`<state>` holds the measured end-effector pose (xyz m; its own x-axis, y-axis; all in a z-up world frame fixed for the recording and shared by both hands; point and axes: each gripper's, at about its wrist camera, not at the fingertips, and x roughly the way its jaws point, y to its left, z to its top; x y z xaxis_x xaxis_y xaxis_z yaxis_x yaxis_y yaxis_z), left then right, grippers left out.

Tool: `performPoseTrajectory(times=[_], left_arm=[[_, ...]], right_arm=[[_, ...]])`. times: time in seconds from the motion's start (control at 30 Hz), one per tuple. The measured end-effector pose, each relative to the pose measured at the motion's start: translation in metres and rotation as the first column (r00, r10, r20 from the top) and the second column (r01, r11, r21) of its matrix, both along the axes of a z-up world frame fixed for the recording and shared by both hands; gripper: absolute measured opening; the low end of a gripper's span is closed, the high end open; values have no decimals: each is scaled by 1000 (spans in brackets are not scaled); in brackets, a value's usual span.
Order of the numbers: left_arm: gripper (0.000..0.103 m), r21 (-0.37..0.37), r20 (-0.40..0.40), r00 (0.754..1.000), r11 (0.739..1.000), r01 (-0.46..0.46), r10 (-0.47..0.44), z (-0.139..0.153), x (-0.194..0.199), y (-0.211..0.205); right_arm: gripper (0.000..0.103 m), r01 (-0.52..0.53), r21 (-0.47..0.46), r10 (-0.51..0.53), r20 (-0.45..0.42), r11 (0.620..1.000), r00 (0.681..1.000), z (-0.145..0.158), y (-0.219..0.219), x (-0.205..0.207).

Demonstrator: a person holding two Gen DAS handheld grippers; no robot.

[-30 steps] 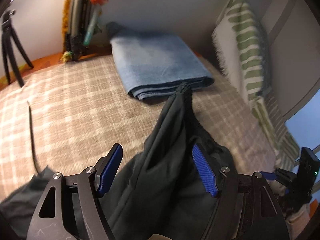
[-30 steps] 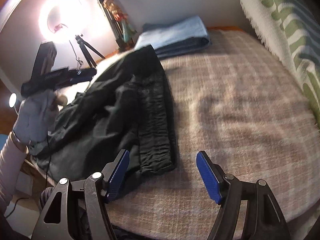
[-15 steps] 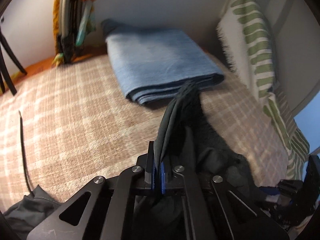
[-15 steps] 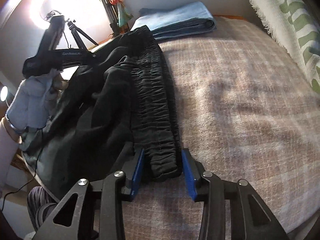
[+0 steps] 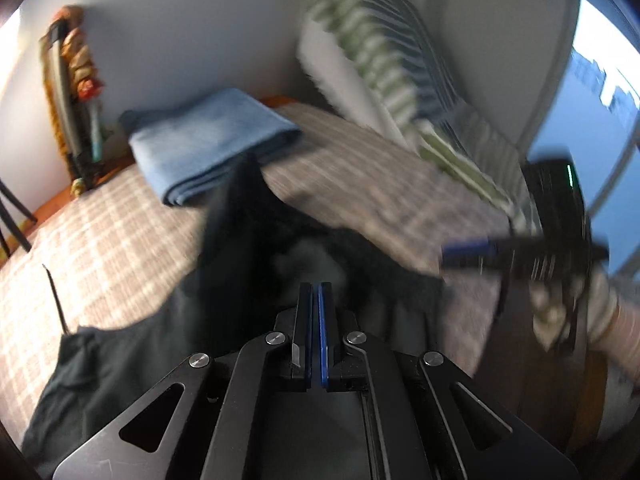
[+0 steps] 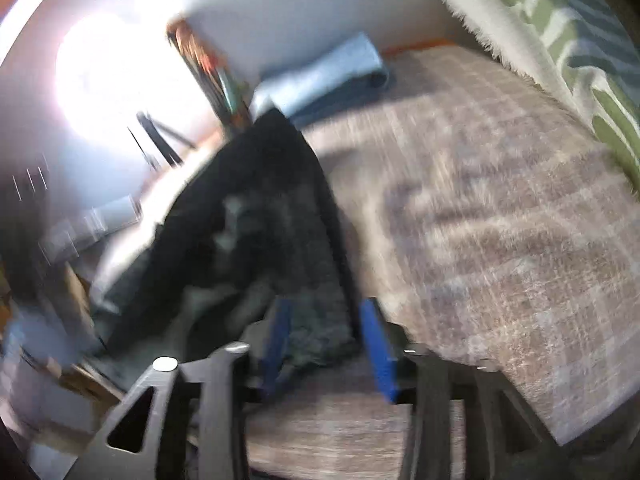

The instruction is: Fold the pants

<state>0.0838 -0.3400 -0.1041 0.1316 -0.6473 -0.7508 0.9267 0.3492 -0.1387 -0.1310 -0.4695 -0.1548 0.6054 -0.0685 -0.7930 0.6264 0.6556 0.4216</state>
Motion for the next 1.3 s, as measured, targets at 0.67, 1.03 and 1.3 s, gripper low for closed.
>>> performPoseTrajectory(times=[0.67, 1.03, 1.3], left_arm=[[60, 112, 12, 968, 961, -252, 253, -33, 48, 133], [60, 187, -17, 971, 955, -229, 236, -83, 44, 138], [8, 168, 36, 969, 954, -249, 246, -85, 32, 147]], right_arm=[[83, 46, 69, -26, -271, 997, 962, -12, -55, 249], [44, 116, 69, -76, -427, 991, 901, -50, -79, 269], [14, 101, 151, -67, -220, 983, 973, -5, -59, 202]])
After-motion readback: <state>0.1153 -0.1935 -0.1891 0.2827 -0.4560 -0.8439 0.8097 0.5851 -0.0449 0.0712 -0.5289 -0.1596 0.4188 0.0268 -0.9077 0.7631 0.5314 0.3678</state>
